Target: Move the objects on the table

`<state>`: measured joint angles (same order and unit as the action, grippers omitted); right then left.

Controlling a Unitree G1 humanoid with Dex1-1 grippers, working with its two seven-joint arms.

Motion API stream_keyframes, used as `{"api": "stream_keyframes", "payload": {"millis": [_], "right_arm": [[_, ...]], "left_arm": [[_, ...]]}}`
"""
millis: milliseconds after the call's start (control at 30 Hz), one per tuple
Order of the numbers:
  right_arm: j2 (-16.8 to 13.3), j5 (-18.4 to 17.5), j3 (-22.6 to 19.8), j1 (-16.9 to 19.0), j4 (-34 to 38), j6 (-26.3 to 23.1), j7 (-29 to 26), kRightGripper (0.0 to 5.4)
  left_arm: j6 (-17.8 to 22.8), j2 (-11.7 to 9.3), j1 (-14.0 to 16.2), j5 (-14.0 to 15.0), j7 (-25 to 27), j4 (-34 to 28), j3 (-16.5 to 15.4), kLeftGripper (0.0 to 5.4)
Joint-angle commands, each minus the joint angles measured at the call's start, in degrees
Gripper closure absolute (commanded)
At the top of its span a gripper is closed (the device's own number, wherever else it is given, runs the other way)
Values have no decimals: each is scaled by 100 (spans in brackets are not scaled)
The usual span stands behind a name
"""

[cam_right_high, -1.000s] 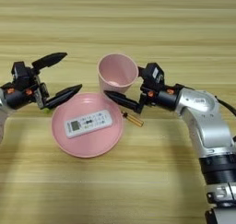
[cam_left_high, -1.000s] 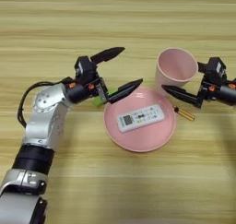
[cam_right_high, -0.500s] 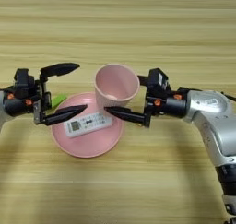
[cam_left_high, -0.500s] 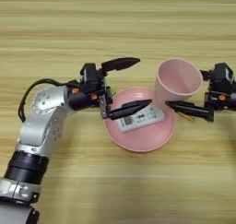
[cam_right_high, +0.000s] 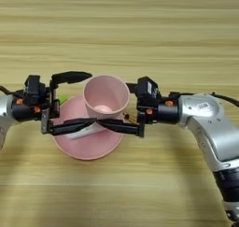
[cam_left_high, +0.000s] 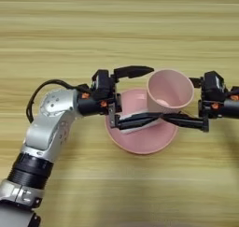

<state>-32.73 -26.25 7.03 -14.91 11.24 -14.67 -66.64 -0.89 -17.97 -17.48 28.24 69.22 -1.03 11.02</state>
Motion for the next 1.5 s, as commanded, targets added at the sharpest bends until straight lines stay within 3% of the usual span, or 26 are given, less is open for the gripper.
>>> {"api": "stream_keyframes", "payload": {"millis": [33, 1067, 1333, 1500], "right_arm": [[-25, 37, 110, -106, 151, -85, 19, 115], [88, 59, 514, -178, 469, -118, 118, 115], [106, 83, 533, -204, 425, -121, 141, 115], [117, 111, 535, -203, 356, -94, 140, 125]], "left_arm": [[50, -61, -61, -106, 40, -82, 78, 0], [2, -104, -26, -247, 101, -46, 261, 0], [-40, -123, -23, -236, 128, -55, 258, 81], [-62, -107, -32, -228, 112, -40, 234, 104]]}}
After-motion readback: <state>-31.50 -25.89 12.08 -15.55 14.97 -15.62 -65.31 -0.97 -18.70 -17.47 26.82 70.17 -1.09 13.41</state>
